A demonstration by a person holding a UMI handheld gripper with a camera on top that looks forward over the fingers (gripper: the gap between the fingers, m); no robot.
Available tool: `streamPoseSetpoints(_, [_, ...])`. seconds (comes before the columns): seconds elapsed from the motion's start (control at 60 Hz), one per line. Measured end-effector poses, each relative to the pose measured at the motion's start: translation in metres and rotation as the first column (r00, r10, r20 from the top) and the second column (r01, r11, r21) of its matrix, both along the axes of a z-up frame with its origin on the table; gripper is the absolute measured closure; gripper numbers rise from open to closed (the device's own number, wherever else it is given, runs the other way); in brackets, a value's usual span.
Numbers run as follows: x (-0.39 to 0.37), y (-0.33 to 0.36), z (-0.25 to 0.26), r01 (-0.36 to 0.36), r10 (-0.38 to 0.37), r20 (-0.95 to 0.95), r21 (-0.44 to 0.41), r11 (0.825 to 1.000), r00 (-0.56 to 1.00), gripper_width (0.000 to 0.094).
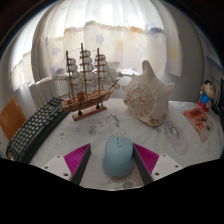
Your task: Arrange mouse
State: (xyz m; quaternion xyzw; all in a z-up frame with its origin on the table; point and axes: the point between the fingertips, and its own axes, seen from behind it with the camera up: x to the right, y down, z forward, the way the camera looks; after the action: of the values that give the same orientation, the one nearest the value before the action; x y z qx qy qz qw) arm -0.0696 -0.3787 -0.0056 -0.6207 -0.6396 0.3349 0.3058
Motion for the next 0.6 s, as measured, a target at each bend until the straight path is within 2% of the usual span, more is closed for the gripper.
streamPoseSetpoints(0.1, [-0.006,-0.003,-0.001,-0.012,0.012,0.007,-0.005,1.0,1.0,0.0087])
streamPoseSetpoints(0.15, [-0.008,0.0,-0.002,-0.009,0.009,0.011,0.0,1.0,1.0,0.0135])
streamPoseSetpoints(0.2, [-0.009,0.002,-0.002,-0.004,0.004,0.012,0.005,1.0,1.0,0.0224])
streamPoseSetpoints(0.233, [-0.01,0.003,-0.002,-0.002,0.002,0.01,0.008,1.0,1.0,0.0336])
streamPoseSetpoints(0.25, [-0.011,0.004,-0.002,-0.001,0.001,0.01,0.011,1.0,1.0,0.0428])
streamPoseSetpoints(0.267, [-0.012,0.004,-0.002,-0.003,0.003,0.007,0.012,1.0,1.0,0.0458])
streamPoseSetpoints(0.35, [-0.013,0.005,-0.002,-0.019,0.018,0.022,0.041,0.999,1.0,0.0501])
streamPoseSetpoints(0.433, [-0.015,0.005,0.013,-0.03,0.029,0.017,0.014,0.999,0.999,0.0562])
streamPoseSetpoints(0.483, [-0.016,0.01,0.031,-0.04,0.039,0.002,0.025,0.999,0.999,0.0571])
streamPoseSetpoints(0.6, [-0.019,0.029,0.097,-0.064,0.062,-0.069,-0.019,0.998,0.996,0.0573])
